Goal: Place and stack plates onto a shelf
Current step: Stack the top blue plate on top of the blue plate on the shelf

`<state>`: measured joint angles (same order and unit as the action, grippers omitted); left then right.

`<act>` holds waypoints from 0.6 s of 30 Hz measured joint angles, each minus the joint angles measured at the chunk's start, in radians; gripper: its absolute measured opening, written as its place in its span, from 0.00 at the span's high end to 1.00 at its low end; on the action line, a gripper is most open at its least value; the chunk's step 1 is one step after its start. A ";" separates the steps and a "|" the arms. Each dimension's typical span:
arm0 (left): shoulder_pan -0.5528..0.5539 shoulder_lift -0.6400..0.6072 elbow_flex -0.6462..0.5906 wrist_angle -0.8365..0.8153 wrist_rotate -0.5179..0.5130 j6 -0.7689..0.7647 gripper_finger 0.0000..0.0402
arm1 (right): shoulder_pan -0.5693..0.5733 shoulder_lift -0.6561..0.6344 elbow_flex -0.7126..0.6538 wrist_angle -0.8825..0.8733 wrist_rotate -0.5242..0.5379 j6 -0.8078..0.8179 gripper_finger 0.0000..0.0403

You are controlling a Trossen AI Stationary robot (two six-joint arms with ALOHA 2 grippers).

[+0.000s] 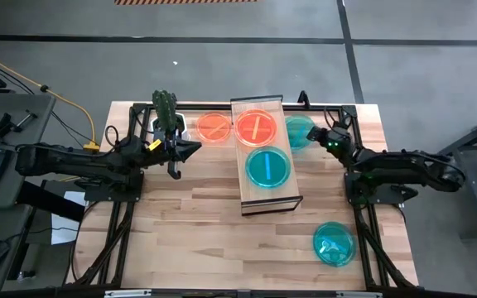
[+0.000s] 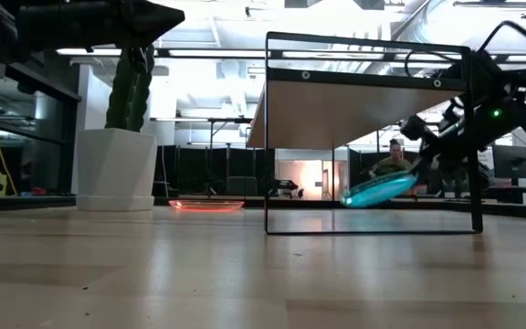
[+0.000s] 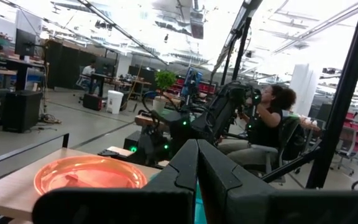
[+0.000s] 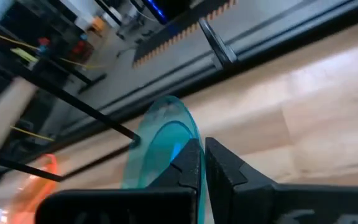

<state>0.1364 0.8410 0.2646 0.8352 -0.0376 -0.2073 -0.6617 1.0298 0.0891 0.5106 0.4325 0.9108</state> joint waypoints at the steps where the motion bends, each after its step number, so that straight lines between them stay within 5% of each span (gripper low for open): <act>1: 0.000 0.000 0.000 0.000 0.000 0.000 1.00 | 0.000 -0.021 0.000 -0.006 0.000 -0.003 1.00; 18: 0.000 0.000 0.000 -0.001 0.001 0.000 1.00 | -0.091 -0.421 0.000 -0.078 0.025 -0.047 1.00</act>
<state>0.1366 0.8411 0.2646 0.8345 -0.0368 -0.2077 -0.7528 0.6091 0.0891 0.4330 0.4575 0.8642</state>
